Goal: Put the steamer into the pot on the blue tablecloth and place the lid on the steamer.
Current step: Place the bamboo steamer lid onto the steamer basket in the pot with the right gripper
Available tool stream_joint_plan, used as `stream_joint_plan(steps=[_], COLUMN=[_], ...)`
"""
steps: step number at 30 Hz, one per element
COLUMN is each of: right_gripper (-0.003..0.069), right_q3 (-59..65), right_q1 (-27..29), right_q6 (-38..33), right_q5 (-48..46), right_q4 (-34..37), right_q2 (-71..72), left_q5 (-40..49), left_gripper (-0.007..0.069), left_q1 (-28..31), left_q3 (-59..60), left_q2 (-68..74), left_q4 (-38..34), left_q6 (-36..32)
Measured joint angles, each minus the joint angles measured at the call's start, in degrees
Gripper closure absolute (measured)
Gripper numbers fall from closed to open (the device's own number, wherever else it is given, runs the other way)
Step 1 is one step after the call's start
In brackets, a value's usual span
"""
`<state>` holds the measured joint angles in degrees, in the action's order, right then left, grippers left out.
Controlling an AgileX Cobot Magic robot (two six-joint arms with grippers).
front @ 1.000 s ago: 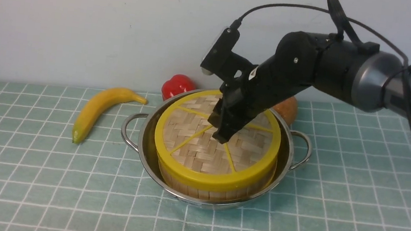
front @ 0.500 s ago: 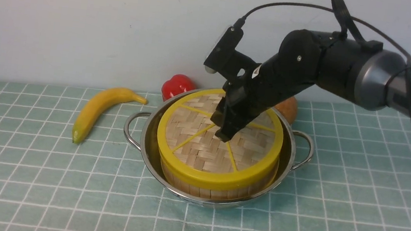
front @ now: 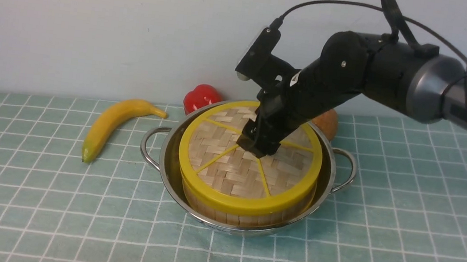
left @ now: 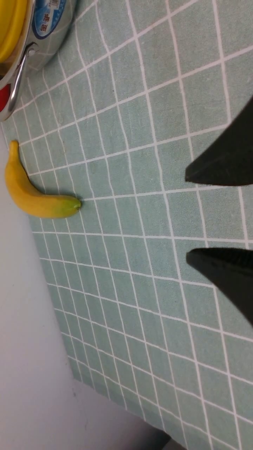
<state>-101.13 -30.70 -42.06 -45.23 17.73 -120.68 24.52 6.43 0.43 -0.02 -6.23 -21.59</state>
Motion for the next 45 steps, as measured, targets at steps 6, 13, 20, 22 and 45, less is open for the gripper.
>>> stream_joint_plan(steps=[6,13,20,22,45], right_gripper=[0.0109,0.0281,0.0375,0.0391,0.0414], right_q3=[0.0,0.0,0.0,0.0,-0.2], right_q1=[0.0,0.0,0.0,0.0,0.2], right_q6=[0.0,-0.8,-1.9,-1.9,-2.3], right_q5=[0.1,2.0,5.2,5.1,-0.9], right_q4=[0.0,-0.2,-0.2,-0.2,3.8], right_q2=[0.0,0.0,0.0,0.0,-1.4], left_q5=[0.0,0.0,0.0,0.0,0.0], left_gripper=[0.0382,0.0382,0.0382,0.0382,0.0382], left_q1=[0.0,0.0,0.0,0.0,0.0], left_q3=[0.0,0.0,0.0,0.0,0.0], left_q2=[0.0,0.0,0.0,0.0,0.0], left_q4=[0.0,0.0,0.0,0.0,0.0], left_q6=[0.0,0.0,0.0,0.0,0.0])
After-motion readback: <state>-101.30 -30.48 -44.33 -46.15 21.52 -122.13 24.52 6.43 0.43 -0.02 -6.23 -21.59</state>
